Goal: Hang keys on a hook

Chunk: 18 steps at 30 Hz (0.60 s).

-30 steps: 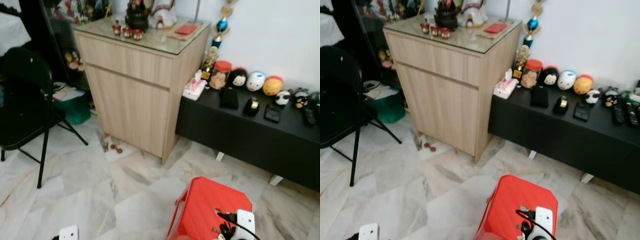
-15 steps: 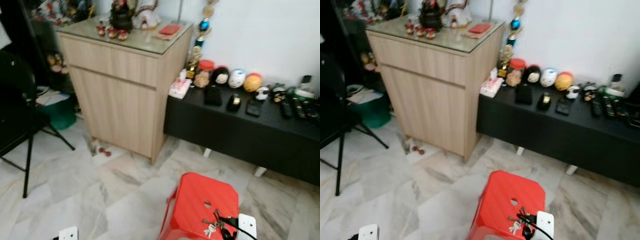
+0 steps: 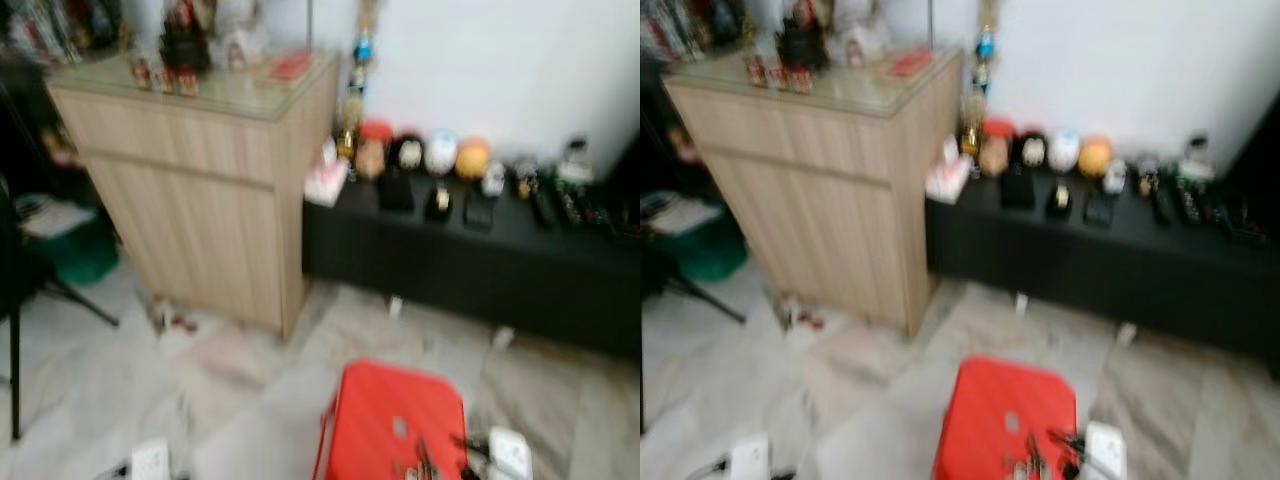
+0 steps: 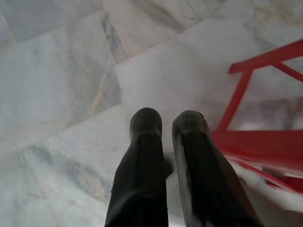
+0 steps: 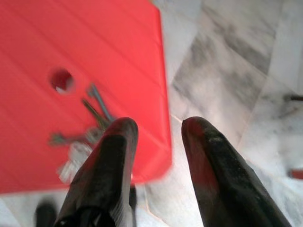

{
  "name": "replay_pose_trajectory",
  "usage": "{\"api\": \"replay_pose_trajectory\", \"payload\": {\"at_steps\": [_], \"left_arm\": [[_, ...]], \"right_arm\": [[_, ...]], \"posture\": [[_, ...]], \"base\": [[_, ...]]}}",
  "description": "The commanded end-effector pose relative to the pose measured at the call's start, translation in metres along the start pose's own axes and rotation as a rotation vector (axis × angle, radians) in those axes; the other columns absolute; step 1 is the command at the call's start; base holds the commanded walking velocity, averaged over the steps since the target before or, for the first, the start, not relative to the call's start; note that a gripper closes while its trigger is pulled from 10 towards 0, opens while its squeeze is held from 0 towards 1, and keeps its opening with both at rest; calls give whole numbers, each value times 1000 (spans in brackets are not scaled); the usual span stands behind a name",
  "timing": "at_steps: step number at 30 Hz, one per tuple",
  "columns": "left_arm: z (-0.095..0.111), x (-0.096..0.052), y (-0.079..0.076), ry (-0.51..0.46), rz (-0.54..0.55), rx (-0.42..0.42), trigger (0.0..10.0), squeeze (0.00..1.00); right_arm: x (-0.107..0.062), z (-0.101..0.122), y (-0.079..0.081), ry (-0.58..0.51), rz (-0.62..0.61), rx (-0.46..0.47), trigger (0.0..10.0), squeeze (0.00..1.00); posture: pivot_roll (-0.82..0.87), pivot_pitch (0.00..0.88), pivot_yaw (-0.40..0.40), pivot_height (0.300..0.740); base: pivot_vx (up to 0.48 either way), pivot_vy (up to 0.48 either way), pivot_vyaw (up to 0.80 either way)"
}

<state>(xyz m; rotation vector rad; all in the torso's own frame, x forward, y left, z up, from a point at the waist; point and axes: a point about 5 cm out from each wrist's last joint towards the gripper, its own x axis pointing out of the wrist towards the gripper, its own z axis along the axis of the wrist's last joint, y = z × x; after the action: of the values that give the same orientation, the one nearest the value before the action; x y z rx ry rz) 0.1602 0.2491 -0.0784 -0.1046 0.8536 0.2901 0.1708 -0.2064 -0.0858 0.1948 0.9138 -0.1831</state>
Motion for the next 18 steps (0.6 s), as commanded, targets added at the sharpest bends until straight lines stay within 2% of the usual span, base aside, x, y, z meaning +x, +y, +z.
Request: {"api": "replay_pose_trajectory", "payload": {"at_steps": [1,7,14,15,16,18], "left_arm": [[-9,-3,8,33,20,14,10000,0],[-9,-3,8,34,18,14,10000,0],[-10,-4,9,36,17,17,10000,0],[-10,-4,9,37,18,19,10000,0],[-10,-4,9,37,18,19,10000,0],[-10,-4,10,37,19,23,10000,0]], "right_arm": [[2,7,10,-24,28,1,10000,0],[2,7,11,-34,36,6,10000,0],[2,13,15,-82,104,-47,10000,0],[2,16,16,-99,129,-94,10000,0],[2,16,16,-99,129,-94,10000,0],[2,19,19,-115,160,-157,10000,0]], "posture": [[204,16,-79,740],[203,16,-79,740],[191,22,-74,740],[187,24,-72,740],[187,24,-72,740],[182,25,-70,740]], "base": [[0,0,0],[0,0,0],[0,0,0],[0,0,0],[0,0,0],[0,0,0]]}}
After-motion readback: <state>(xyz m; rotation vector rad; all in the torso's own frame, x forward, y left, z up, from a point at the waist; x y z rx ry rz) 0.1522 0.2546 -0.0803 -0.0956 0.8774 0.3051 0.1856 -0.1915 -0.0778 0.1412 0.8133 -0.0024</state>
